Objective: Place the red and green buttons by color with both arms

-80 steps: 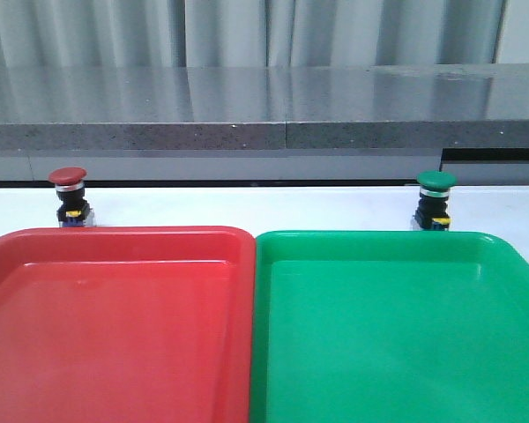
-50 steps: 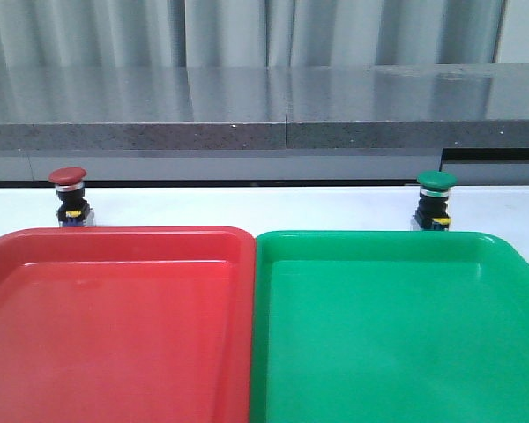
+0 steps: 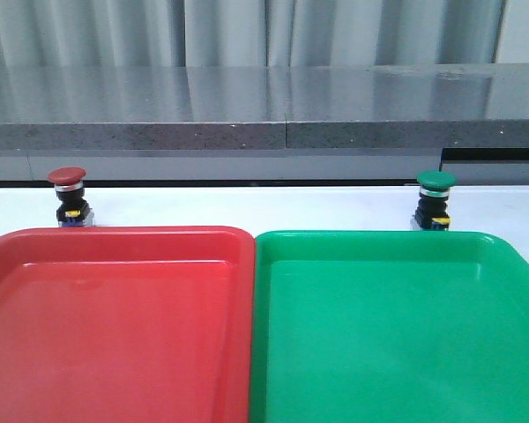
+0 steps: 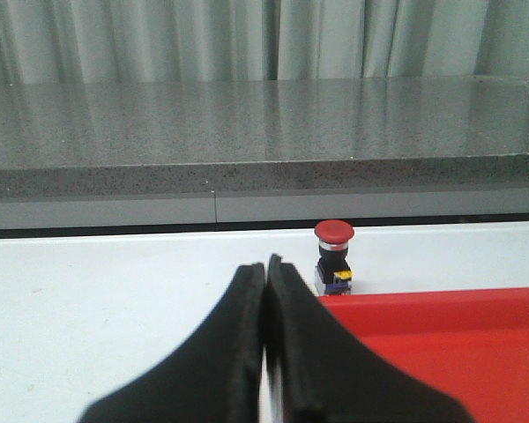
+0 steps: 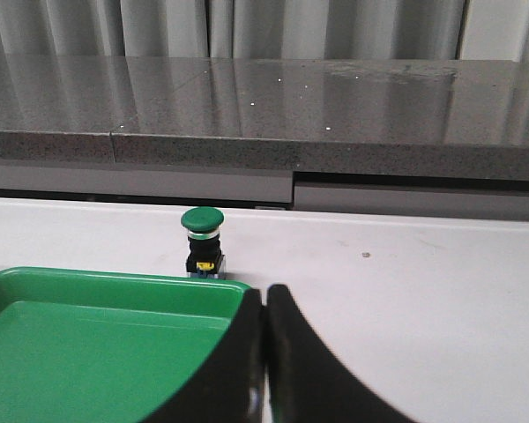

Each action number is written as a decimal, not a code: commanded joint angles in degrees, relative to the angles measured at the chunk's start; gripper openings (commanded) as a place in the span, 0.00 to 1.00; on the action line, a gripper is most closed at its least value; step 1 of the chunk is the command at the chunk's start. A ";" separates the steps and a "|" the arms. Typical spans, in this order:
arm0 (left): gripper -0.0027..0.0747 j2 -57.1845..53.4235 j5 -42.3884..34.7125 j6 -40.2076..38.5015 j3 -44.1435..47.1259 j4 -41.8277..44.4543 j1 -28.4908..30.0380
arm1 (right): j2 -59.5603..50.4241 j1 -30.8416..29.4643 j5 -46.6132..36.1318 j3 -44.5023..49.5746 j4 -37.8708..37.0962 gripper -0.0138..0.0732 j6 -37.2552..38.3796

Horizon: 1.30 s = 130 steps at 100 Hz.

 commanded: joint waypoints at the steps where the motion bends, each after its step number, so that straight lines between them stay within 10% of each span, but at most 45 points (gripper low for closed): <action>1: 0.01 3.20 -0.57 -0.62 -6.93 -1.42 0.16 | -0.15 0.17 -5.06 -0.80 0.06 0.08 -0.09; 37: 0.01 25.23 21.95 -0.62 -30.60 -4.78 0.16 | -0.15 0.17 -5.06 -0.80 0.06 0.08 -0.09; 85: 0.03 39.28 22.86 -0.62 -34.64 -4.99 0.16 | -0.15 0.17 -5.06 -0.80 0.06 0.08 -0.09; 99: 0.25 39.41 23.08 -0.62 -34.64 -5.24 0.16 | -0.15 0.17 -5.06 -0.80 0.06 0.08 -0.09; 118: 0.80 39.41 24.11 -0.62 -34.64 -5.24 0.16 | -0.15 0.17 -5.06 -0.80 0.06 0.08 -0.09; 130: 0.86 39.41 23.38 -0.73 -34.64 -6.40 0.16 | -0.15 0.17 -5.06 -0.80 0.06 0.08 -0.09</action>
